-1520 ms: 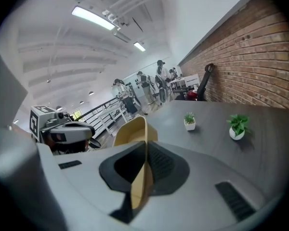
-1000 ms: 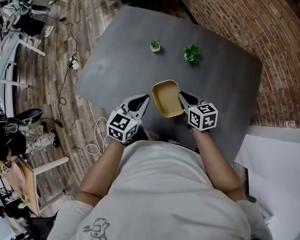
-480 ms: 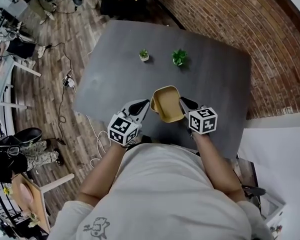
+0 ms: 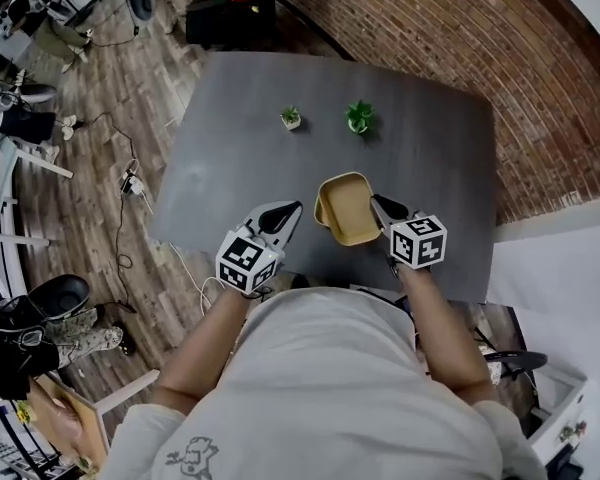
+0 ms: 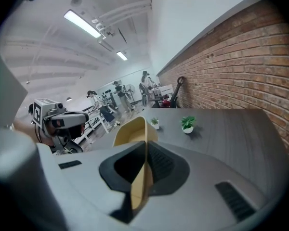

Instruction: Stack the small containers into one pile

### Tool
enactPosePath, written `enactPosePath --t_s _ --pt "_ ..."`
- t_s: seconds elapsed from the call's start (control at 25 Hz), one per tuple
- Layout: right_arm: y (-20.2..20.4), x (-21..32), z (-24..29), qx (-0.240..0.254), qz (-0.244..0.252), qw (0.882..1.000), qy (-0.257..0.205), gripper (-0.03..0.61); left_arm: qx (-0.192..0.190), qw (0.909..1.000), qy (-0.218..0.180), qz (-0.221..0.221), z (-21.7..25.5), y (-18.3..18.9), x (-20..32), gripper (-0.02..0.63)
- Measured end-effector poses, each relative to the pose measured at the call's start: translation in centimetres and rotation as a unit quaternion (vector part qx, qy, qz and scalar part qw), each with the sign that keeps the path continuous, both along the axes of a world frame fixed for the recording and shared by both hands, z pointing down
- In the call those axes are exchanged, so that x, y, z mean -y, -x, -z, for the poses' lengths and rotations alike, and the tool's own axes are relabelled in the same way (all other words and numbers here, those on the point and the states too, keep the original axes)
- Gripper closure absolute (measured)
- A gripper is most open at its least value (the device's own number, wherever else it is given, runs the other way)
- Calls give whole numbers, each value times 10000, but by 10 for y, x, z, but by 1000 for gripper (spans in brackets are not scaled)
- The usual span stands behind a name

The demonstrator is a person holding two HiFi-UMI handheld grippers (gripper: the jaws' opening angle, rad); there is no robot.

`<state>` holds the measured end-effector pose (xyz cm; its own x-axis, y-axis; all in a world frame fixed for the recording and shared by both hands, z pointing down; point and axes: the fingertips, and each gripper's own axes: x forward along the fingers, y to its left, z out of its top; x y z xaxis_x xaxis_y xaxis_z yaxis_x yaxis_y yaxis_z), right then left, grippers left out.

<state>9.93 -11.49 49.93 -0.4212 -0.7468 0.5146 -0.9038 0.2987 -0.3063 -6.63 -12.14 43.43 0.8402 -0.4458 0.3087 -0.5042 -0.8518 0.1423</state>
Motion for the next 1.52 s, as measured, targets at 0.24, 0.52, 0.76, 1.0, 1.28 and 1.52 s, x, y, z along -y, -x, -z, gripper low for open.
enactPosePath --t_s 0.24,0.52,0.76,1.0,1.28,1.52 --pt "6 -16 4 -135 -442 9989 -43 557 -112 9997 -55 -208 6 34 -3 603" --pt "6 -35 4 -309 -653 9974 23 557 -167 9990 27 -406 -2 51 -15 603" --pt "6 -35 1 -378 -573 9976 92 557 -217 9987 68 -462 -7 48 -16 603" --pt "3 -33 -5 -440 -463 9978 160 557 -207 9986 136 -468 -13 40 -16 603" --pt "-6 -19 -17 -364 -240 9986 299 557 -122 9990 238 -353 -21 27 -9 603" --pt "-3 -3 -29 -361 145 9982 450 557 -41 9990 399 -178 -30 22 -1 603"
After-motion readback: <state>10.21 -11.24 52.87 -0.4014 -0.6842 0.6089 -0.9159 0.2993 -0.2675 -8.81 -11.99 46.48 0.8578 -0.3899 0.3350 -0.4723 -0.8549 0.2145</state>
